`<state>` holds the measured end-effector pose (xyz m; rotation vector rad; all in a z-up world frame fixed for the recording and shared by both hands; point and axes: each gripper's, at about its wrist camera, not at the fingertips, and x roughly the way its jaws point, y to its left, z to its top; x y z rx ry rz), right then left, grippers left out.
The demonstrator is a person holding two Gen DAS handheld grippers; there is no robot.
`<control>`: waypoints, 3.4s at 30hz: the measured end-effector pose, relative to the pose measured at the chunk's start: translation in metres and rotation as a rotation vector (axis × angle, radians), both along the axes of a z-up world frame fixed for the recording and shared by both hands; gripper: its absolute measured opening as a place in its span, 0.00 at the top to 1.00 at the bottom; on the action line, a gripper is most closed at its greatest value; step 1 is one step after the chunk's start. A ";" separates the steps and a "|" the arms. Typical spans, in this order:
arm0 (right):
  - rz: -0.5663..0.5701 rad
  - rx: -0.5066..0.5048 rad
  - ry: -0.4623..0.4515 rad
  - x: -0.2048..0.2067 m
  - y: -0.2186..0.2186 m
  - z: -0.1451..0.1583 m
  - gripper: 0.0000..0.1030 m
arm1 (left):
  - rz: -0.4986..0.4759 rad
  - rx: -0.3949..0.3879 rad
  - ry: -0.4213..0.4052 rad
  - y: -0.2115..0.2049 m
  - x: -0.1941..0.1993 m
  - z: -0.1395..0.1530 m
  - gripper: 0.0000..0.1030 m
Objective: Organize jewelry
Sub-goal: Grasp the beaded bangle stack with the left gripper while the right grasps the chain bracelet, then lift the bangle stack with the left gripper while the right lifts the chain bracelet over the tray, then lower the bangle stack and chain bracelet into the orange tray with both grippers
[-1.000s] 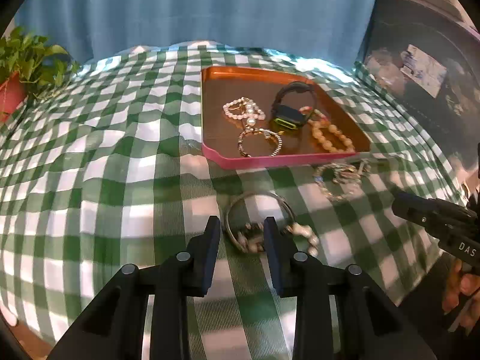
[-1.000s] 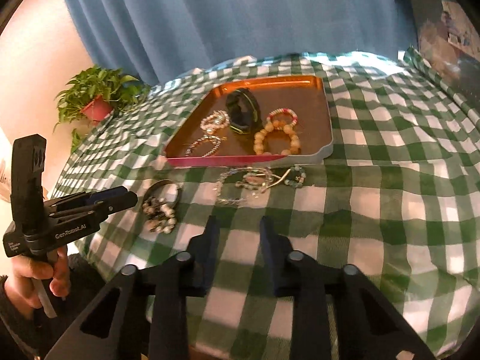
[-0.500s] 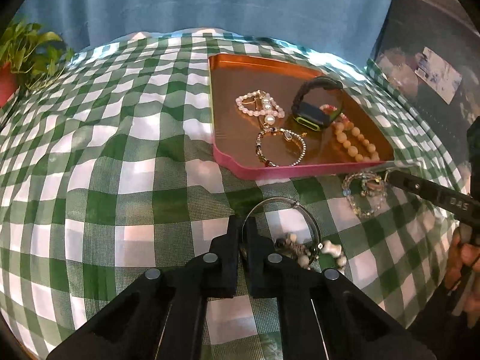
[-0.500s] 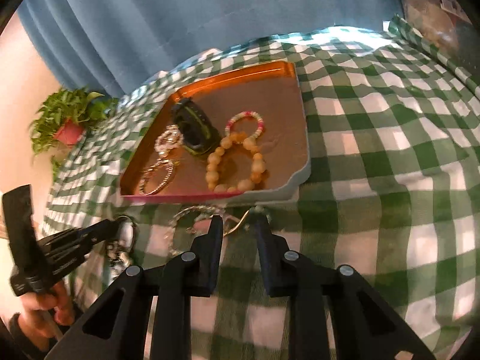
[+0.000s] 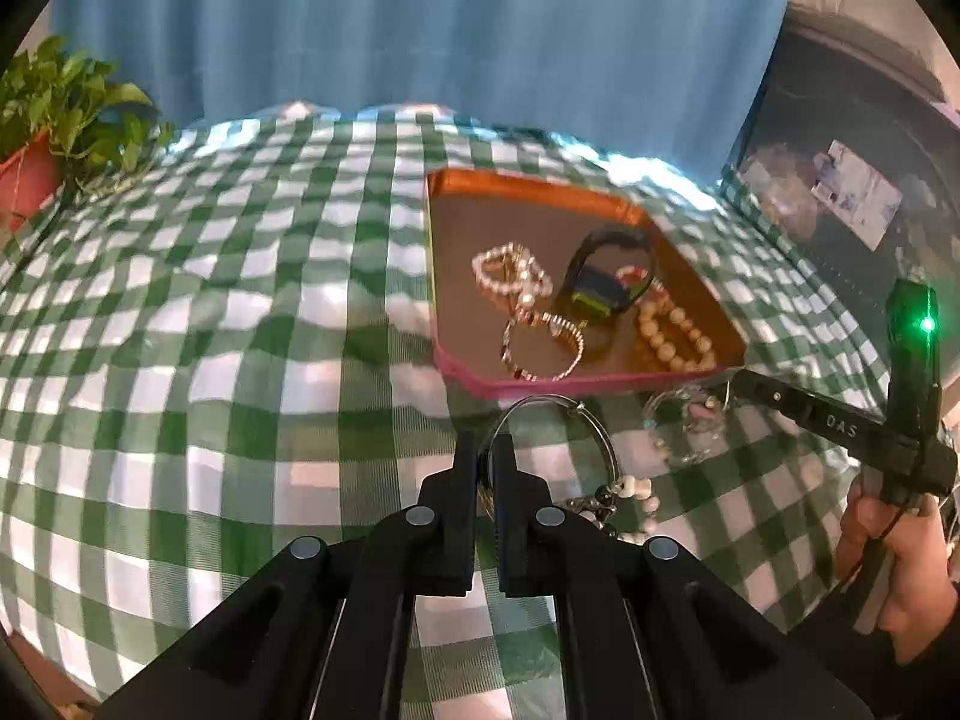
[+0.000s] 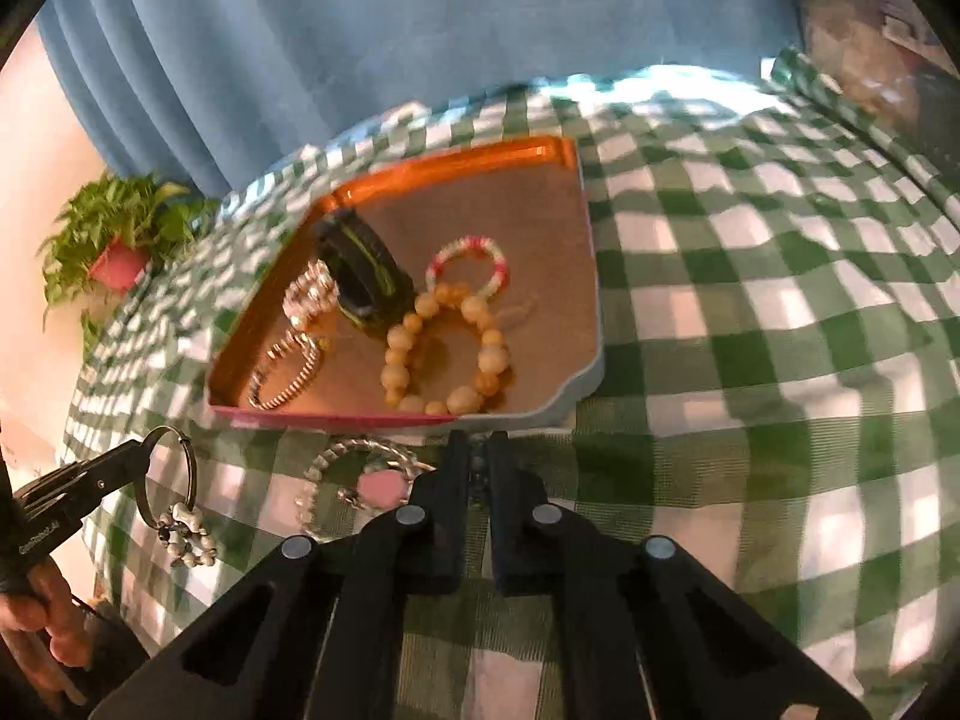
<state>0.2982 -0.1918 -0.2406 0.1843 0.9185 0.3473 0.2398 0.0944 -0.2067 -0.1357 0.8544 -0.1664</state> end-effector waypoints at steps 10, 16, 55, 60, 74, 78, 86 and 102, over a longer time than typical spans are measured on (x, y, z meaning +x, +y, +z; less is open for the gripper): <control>0.048 0.039 -0.112 -0.032 0.002 0.062 0.95 | -0.006 0.126 -0.126 -0.015 -0.021 0.053 0.95; 0.073 0.054 -0.183 -0.048 0.003 0.104 0.95 | -0.004 0.121 -0.154 -0.015 -0.031 0.069 0.95; 0.121 0.091 0.004 -0.059 0.001 0.018 0.95 | -0.293 0.133 0.083 -0.039 -0.010 -0.027 0.93; 0.120 0.085 -0.015 -0.061 0.001 0.021 0.95 | -0.225 0.110 0.052 -0.035 -0.015 -0.009 0.93; 0.147 0.082 -0.135 -0.076 0.007 0.089 0.95 | -0.131 0.082 -0.082 -0.032 -0.017 0.077 0.94; 0.155 0.060 -0.179 -0.078 0.005 0.113 0.95 | -0.128 0.067 -0.115 -0.032 -0.018 0.096 0.93; 0.169 0.044 -0.238 -0.068 0.005 0.151 0.95 | -0.114 0.012 -0.182 -0.027 -0.008 0.131 0.94; 0.153 0.043 -0.287 -0.002 0.000 0.179 0.95 | -0.133 -0.011 -0.235 -0.027 0.078 0.160 0.96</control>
